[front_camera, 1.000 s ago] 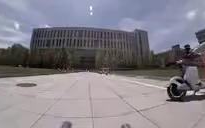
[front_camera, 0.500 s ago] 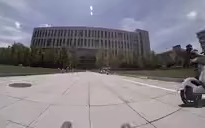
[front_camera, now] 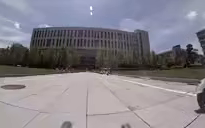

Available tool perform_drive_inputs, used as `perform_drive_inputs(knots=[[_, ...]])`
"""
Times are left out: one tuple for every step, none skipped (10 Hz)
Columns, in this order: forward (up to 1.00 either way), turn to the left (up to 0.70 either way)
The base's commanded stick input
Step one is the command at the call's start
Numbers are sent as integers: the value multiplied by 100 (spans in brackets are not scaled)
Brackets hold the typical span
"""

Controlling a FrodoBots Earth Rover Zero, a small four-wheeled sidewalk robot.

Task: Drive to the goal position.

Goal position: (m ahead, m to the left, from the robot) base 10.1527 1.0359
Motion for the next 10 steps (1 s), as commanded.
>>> perform_drive_inputs(knots=[[70,0],[70,0],[70,0],[70,0],[70,0],[70,0],[70,0],[70,0],[70,0],[70,0]])
